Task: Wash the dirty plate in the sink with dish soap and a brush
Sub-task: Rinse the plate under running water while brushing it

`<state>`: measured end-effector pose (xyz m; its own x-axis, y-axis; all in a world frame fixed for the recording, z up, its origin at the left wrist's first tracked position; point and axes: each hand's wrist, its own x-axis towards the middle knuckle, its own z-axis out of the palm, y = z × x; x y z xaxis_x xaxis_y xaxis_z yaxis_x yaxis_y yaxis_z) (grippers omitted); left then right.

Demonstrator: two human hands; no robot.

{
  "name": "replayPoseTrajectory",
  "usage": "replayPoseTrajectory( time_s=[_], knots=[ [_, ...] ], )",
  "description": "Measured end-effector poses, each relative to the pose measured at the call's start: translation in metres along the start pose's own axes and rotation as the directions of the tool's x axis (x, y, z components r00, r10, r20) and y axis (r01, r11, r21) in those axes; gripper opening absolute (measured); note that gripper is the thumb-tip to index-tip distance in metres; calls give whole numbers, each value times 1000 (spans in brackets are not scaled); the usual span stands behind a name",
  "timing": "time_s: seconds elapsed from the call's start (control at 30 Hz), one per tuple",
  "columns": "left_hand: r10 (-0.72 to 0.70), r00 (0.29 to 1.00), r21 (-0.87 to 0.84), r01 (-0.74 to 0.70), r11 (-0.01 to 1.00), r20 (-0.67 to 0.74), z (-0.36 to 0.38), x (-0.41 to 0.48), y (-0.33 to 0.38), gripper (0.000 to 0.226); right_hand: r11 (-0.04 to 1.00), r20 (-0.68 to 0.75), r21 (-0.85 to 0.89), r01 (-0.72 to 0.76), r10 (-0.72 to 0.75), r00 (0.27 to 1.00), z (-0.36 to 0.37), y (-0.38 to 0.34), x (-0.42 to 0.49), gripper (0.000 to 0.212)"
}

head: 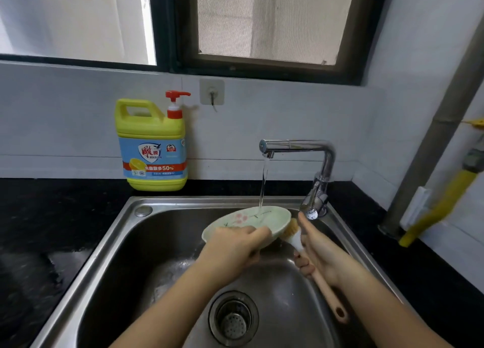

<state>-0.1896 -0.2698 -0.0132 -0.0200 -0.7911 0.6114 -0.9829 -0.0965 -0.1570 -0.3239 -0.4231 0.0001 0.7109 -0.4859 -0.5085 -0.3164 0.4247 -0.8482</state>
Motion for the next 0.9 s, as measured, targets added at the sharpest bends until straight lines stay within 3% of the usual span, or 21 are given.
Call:
replayPoseTrajectory(
  time_s=[0.07, 0.13, 0.27, 0.33, 0.43, 0.5, 0.57, 0.6, 0.63, 0.67, 0.7, 0.73, 0.77, 0.83, 0.9],
  knots=[
    [119, 993, 22, -119, 993, -4, 1, 2, 1, 35, 997, 97, 82, 18, -26, 995, 4, 0, 0, 62],
    [192, 981, 20, -191, 981, -9, -1, 0, -2, 35, 990, 127, 134, 31, -48, 991, 9, 1, 0, 48],
    [266, 963, 31, -267, 963, 39, -3, -10, -18, 38, 984, 49, 171, 44, -53, 997, 13, 6, 10, 5],
    [238, 970, 49, -240, 969, 55, -2, -15, -23, 42, 984, -2, 168, 66, -67, 998, 16, 8, 16, 9],
    [-68, 989, 94, 56, 994, 133, -3, -18, -28, 75, 985, -45, 122, 126, -121, 992, 17, 9, 16, 9],
    [-393, 904, -19, 401, 916, 167, -10, -17, -33, 94, 984, -66, 95, 151, -145, 987, 14, 9, 15, 10],
    [-689, 688, -246, 725, 643, 227, -15, -17, -39, 91, 981, -85, 84, 178, -171, 982, 12, 9, 16, 12],
    [-800, 528, -392, 826, 405, 285, -16, -17, -41, 84, 978, -90, 82, 191, -183, 979, 12, 9, 16, 13],
    [-855, 348, -543, 834, 95, 385, -17, -17, -42, 72, 976, -94, 75, 202, -195, 976, 13, 9, 16, 15],
    [-827, 206, -641, 735, -223, 524, -18, -17, -42, 57, 975, -95, 68, 210, -203, 975, 13, 10, 16, 15],
    [-728, 136, -643, 595, -483, 672, -18, -18, -40, 42, 975, -94, 61, 213, -207, 974, 14, 10, 15, 15],
    [-603, 132, -584, 476, -658, 787, -19, -19, -37, 31, 976, -93, 56, 211, -205, 974, 16, 11, 15, 14],
    [-506, 161, -523, 419, -742, 847, -20, -22, -34, 27, 977, -94, 52, 206, -201, 975, 17, 12, 15, 13],
    [-428, 227, -485, 415, -770, 875, -20, -24, -30, 28, 977, -99, 49, 206, -200, 975, 18, 13, 15, 12],
    [-427, 279, -510, 443, -737, 860, -15, -23, -27, 30, 977, -87, 45, 208, -203, 975, 19, 14, 13, 13]
  ],
)
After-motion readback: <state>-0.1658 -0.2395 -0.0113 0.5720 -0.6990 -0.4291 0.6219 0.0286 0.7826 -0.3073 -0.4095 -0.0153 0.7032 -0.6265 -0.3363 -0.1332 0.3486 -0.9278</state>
